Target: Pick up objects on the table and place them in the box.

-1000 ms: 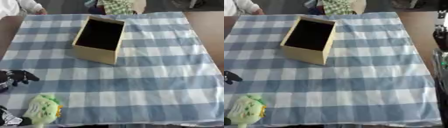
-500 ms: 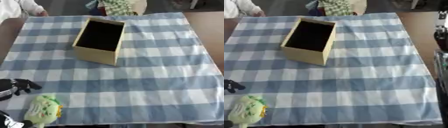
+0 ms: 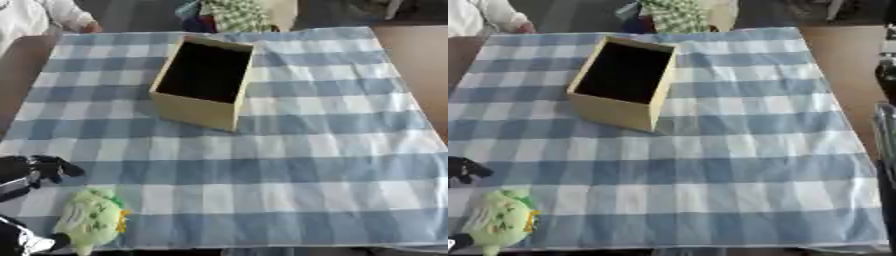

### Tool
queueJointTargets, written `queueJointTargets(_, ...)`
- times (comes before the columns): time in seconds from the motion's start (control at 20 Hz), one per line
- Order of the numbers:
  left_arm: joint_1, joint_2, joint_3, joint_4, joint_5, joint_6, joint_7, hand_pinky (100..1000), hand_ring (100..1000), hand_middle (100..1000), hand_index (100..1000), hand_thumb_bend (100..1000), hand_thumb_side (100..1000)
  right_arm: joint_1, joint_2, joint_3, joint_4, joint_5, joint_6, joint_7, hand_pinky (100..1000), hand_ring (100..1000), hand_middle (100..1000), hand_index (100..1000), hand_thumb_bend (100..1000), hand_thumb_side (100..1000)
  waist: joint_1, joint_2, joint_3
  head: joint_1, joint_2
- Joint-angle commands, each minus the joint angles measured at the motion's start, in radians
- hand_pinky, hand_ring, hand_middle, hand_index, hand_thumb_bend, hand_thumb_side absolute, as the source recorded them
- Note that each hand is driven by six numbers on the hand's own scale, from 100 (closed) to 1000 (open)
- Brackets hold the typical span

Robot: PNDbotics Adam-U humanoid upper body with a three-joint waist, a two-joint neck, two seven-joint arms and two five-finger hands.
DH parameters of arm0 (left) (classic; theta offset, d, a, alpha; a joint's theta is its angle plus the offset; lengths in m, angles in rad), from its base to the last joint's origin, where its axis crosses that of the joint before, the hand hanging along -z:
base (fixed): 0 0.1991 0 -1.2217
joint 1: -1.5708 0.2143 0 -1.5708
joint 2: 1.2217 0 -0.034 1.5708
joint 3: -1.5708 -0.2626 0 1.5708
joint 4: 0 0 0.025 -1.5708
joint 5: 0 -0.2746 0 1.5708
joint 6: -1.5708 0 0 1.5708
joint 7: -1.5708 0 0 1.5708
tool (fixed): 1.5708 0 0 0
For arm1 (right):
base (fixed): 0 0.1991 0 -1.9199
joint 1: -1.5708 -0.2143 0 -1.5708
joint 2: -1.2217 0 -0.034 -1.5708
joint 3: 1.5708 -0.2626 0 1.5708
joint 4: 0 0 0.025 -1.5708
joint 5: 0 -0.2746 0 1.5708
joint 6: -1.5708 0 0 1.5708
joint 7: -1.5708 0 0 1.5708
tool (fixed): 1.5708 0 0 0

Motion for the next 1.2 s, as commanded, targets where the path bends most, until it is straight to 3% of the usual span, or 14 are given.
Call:
queueJointTargets(0.05,-0.006,0.006,-0.002,-0.014,-0.038,0.019,0.003,680,803,835,921,286,198,-0.005,-0.011,-0.006,-0.015,-0.004,0.002,0.001,783,620,602,781,100,748,0.0,-0.013,-0.002,0.002,0.006)
queueJointTargets(0.55,-0.037,-0.022,-0.044,-0.014,-0.036,0.021,-0.053,707,824,860,927,316,197,-0.006,-0.006,-0.005,-0.015,-0.008,0.004,0.005,782,619,601,780,100,747,0.001,-0.011,-0.007,0.007,0.006)
queueJointTargets(0.7,-0.039,-0.027,-0.05,-0.014,-0.037,0.024,-0.072,740,841,870,932,379,229,-0.005,-0.004,-0.005,-0.015,-0.009,0.004,0.006,781,619,601,779,100,747,0.001,-0.01,-0.008,0.007,0.006)
queueJointTargets(0.85,-0.041,-0.028,-0.054,-0.014,-0.048,0.021,-0.096,772,861,881,938,530,306,-0.006,-0.002,-0.004,-0.015,-0.009,0.005,0.008,781,618,600,778,100,747,0.002,-0.009,-0.009,0.008,0.006)
queueJointTargets(1.2,-0.042,-0.019,-0.055,-0.014,-0.088,0.015,-0.141,785,881,891,932,523,325,-0.004,0.0,-0.003,-0.015,-0.01,0.006,0.01,780,618,599,778,100,746,0.004,-0.009,-0.008,0.008,0.006)
